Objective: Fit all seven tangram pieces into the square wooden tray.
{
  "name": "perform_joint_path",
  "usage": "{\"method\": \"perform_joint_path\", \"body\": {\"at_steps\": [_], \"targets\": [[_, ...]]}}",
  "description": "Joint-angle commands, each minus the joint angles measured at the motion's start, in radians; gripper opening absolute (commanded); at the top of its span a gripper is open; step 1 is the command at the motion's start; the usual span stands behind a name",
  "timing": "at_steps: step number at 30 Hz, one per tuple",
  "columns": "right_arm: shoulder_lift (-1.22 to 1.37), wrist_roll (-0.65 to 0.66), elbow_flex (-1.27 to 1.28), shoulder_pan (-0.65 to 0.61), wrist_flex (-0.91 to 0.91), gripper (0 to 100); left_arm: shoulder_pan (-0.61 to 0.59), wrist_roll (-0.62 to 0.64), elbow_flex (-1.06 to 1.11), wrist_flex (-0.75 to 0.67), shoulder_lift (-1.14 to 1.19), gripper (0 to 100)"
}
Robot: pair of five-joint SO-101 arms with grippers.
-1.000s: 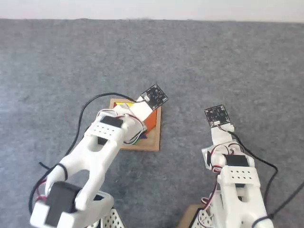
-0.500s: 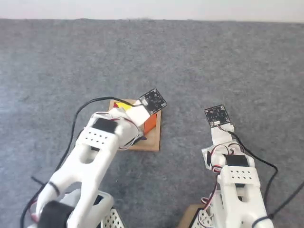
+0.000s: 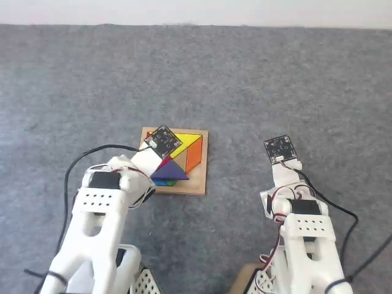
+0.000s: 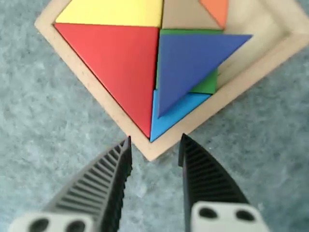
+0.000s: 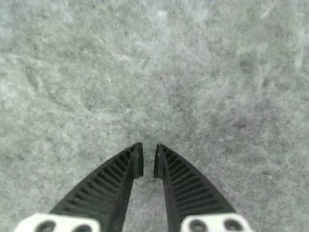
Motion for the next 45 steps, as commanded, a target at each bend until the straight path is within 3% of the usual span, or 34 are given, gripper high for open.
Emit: {"method": "perform_joint_path", "body": {"at_steps": [1, 8, 17, 24, 33, 40, 45], "targets": [[-0.015, 0.011, -0.005, 0.008, -0.012, 6.3, -0.017, -0.028, -0.007, 0.003, -0.031, 16], [-0.015, 0.011, -0.005, 0.008, -0.012, 6.3, -0.017, -0.028, -0.022, -0.009, 0.054, 16], [-0.015, 0.011, -0.005, 0.008, -0.012, 6.2, -0.018, -0.025, -0.137, -0.124, 0.242, 16], [-0.015, 0.011, -0.005, 0.008, -0.012, 6.3, -0.017, -0.025, -0.305, -0.061, 0.344, 16], [-0.015, 0.011, -0.005, 0.008, -0.012, 6.4, -0.021, -0.002, -0.406, -0.117, 0.551, 16], [-0.015, 0.011, -0.005, 0.007, -0.012, 6.5, -0.143, 0.037, -0.417, -0.114, 0.414, 15], [-0.015, 0.011, -0.005, 0.007, -0.012, 6.5, -0.106, -0.015, -0.205, -0.112, 0.229, 15]]}}
